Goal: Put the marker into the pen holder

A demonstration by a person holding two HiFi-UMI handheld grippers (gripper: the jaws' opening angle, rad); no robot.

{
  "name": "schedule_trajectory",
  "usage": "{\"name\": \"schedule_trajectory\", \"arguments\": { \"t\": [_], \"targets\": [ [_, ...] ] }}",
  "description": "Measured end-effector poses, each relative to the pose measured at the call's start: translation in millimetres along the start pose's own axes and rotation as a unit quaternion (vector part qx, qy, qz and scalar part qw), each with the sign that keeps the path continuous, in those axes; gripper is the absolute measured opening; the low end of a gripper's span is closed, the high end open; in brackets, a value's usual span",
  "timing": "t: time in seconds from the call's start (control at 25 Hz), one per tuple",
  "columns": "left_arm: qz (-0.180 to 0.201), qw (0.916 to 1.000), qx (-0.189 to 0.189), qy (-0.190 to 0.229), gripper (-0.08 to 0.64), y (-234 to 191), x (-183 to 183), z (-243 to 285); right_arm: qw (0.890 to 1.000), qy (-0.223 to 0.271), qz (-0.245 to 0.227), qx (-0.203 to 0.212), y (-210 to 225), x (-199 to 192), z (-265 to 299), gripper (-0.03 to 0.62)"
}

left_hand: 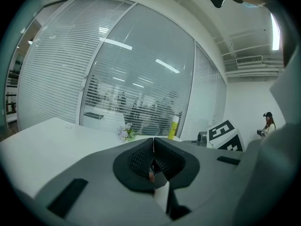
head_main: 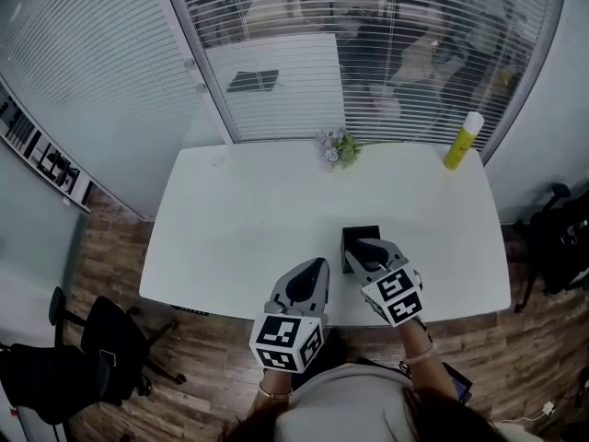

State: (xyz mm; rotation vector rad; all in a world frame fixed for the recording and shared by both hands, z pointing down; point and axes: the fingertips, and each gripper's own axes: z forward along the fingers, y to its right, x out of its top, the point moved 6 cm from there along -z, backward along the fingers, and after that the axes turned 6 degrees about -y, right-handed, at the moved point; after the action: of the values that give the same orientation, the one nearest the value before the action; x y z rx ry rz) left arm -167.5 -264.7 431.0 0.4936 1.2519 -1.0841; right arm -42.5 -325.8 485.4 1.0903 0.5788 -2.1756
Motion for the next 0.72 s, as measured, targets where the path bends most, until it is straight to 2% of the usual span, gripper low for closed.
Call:
{"name": "schedule_trajectory", "arguments": {
  "t": [0.28, 0.72],
  "targets": [
    [0.006, 1.0, 0.005, 0.005, 0.021, 13, -3, -6, 0.999, 0.039, 0.011, 0.008, -4, 5, -20, 0.107],
    [0.015, 0.9997, 0.012, 0.014, 0.021, 42, -2, -17, 0.997, 0.076, 0.027, -0.003, 2, 0, -60, 0.043]
  ]
}}
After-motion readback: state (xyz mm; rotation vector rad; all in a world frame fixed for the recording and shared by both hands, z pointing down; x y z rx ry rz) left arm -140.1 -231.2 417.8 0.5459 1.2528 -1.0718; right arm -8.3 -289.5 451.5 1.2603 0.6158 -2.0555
